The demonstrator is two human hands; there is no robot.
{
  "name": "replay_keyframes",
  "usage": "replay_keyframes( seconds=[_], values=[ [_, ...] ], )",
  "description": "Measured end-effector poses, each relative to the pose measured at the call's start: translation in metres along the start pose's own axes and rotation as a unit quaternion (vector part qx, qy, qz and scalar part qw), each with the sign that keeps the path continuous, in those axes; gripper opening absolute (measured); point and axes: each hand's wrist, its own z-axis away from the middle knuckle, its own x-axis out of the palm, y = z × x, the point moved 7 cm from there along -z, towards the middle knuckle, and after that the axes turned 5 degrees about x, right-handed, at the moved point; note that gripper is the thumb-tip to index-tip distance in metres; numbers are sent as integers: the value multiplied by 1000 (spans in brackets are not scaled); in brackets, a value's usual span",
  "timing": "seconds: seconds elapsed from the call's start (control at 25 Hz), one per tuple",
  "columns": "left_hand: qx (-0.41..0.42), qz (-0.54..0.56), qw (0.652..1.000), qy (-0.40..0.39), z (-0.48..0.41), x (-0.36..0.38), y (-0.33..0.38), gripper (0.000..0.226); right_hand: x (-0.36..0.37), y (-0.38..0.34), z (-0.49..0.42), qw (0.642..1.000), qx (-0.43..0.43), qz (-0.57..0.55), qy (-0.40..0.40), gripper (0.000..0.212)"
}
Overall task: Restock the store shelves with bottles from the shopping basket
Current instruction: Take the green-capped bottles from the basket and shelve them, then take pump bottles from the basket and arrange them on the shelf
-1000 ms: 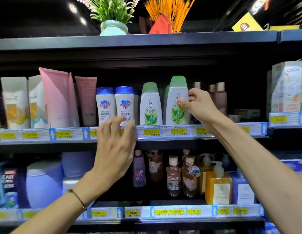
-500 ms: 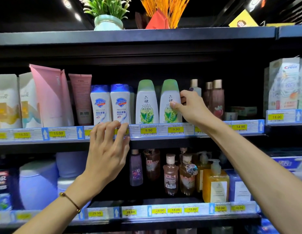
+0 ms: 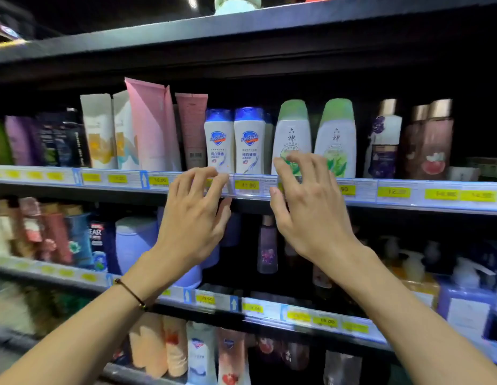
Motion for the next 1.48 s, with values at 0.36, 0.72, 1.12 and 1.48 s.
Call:
replay_keyframes(
  seconds=[0.36, 0.72, 1.12, 1.48],
  values=[
    [-232, -281, 898, -246, 210, -95, -201, 43, 84, -211, 25, 967, -157, -199, -25, 42],
    [-428, -330, 750, -382, 488, -249, -332, 52, 210, -531, 151, 852, -323, -327, -252, 48],
    [-582, -237, 594, -502, 734, -279, -383, 45, 363, -713, 356, 717, -396, -302, -487, 45],
    [-718, -125, 458, -509, 899, -184, -408, 40, 548, -786, 502, 608, -390, -270, -637, 45]
  ],
)
